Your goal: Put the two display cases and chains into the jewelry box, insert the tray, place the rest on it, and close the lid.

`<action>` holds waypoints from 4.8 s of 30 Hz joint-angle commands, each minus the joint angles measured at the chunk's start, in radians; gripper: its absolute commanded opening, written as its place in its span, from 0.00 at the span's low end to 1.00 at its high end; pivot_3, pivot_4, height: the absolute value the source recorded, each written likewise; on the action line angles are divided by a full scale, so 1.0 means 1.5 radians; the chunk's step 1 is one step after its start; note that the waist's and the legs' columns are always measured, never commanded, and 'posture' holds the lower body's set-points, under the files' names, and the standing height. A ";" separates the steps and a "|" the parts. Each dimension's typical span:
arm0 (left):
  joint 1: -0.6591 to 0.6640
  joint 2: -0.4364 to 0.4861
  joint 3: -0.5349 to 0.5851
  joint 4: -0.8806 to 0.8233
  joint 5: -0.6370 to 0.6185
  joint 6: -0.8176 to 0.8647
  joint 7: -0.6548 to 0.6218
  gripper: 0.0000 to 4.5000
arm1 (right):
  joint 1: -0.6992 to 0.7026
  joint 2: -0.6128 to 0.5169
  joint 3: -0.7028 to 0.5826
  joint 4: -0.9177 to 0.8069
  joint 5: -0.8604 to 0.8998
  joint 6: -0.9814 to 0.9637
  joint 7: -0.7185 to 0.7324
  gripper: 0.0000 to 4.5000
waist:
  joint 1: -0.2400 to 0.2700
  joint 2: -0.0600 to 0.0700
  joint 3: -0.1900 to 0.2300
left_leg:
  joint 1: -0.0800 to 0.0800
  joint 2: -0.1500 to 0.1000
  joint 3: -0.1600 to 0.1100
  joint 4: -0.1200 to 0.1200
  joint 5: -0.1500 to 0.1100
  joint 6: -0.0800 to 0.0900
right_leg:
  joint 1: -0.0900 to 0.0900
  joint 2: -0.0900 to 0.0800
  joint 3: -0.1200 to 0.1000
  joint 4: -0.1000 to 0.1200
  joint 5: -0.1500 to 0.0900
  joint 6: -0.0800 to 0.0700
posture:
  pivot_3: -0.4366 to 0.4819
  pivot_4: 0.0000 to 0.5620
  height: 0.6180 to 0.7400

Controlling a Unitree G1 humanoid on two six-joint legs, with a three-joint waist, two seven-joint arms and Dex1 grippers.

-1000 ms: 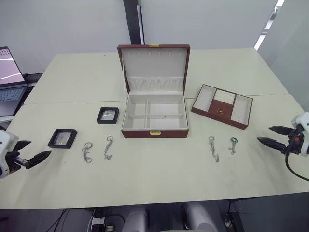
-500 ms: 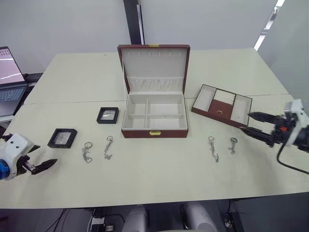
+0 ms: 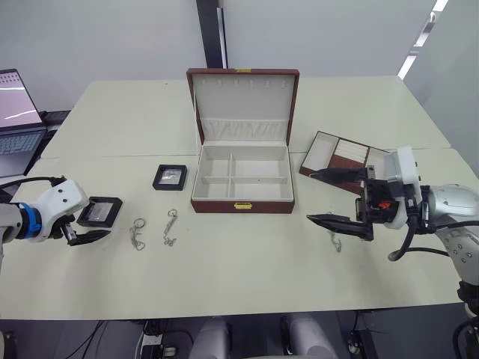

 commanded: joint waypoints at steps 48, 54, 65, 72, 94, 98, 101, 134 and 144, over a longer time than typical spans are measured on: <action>-0.098 0.020 -0.110 0.132 0.121 -0.045 -0.025 0.00 | 0.091 -0.030 0.023 -0.028 -0.036 -0.049 0.023 1.00 | -0.003 0.000 0.000 | 0.000 0.000 0.000 0.000 0.000 0.000 | 0.000 0.001 0.000 0.001 0.000 0.000 | 0.48 0.27 1.00; -0.097 0.024 -0.107 0.131 0.120 -0.047 -0.022 0.00 | 0.091 -0.047 0.031 -0.037 -0.027 -0.037 0.045 1.00 | -0.003 0.000 0.000 | 0.000 0.000 0.000 0.000 0.000 0.000 | 0.000 0.001 0.000 0.001 0.000 0.000 | 0.48 0.27 1.00; -0.085 0.038 -0.097 0.112 0.111 -0.028 -0.026 0.00 | 0.088 -0.053 0.033 -0.036 -0.020 -0.036 0.058 1.00 | -0.004 0.000 0.000 | 0.000 0.001 0.000 0.000 0.000 0.000 | 0.000 0.001 0.000 0.001 0.000 0.000 | 0.48 0.27 1.00; -0.084 0.056 -0.071 0.020 0.064 0.038 -0.084 0.00 | 0.078 -0.033 0.025 -0.033 -0.010 -0.031 0.035 1.00 | -0.003 -0.001 0.000 | 0.000 0.001 0.000 0.000 0.000 0.000 | 0.000 0.001 0.000 0.001 0.000 0.000 | 0.48 0.27 1.00; -0.313 -0.056 -0.142 -0.301 -0.019 0.288 -0.181 0.00 | 0.142 -0.024 -0.077 -0.052 0.013 0.002 -0.113 1.00 | 0.001 -0.003 0.001 | -0.001 0.001 -0.001 0.001 0.000 0.000 | 0.000 0.001 0.000 0.001 0.000 0.000 | 0.48 0.27 1.00; -0.359 -0.100 -0.170 -0.294 -0.008 0.296 -0.180 0.00 | 0.159 -0.022 -0.091 -0.064 0.016 0.005 -0.137 1.00 | -0.003 -0.003 0.001 | -0.001 0.000 -0.001 0.002 0.000 0.000 | 0.000 0.001 0.000 0.001 0.000 0.000 | 0.48 0.27 1.00; -0.404 -0.150 -0.196 -0.267 0.008 0.294 -0.161 0.00 | 0.172 -0.019 -0.097 -0.071 0.014 0.006 -0.152 1.00 | -0.002 -0.003 0.001 | -0.001 0.001 -0.001 0.001 0.000 0.000 | 0.000 0.002 0.000 0.001 0.000 0.000 | 0.48 0.27 1.00; -0.578 -0.499 -0.262 0.308 0.139 -0.096 0.032 0.00 | 0.304 0.007 -0.161 -0.169 0.013 0.015 -0.272 1.00 | 0.004 -0.004 0.002 | -0.004 -0.001 -0.002 0.004 0.000 0.000 | -0.001 0.001 0.000 0.001 0.000 0.001 | 0.48 0.27 1.00; -0.583 -0.508 -0.264 0.341 0.159 -0.106 0.037 0.00 | 0.313 0.004 -0.168 -0.180 0.022 0.022 -0.284 1.00 | 0.003 -0.004 0.002 | -0.004 -0.001 -0.002 0.004 0.000 0.000 | -0.001 0.001 0.000 0.001 0.000 0.001 | 0.48 0.27 1.00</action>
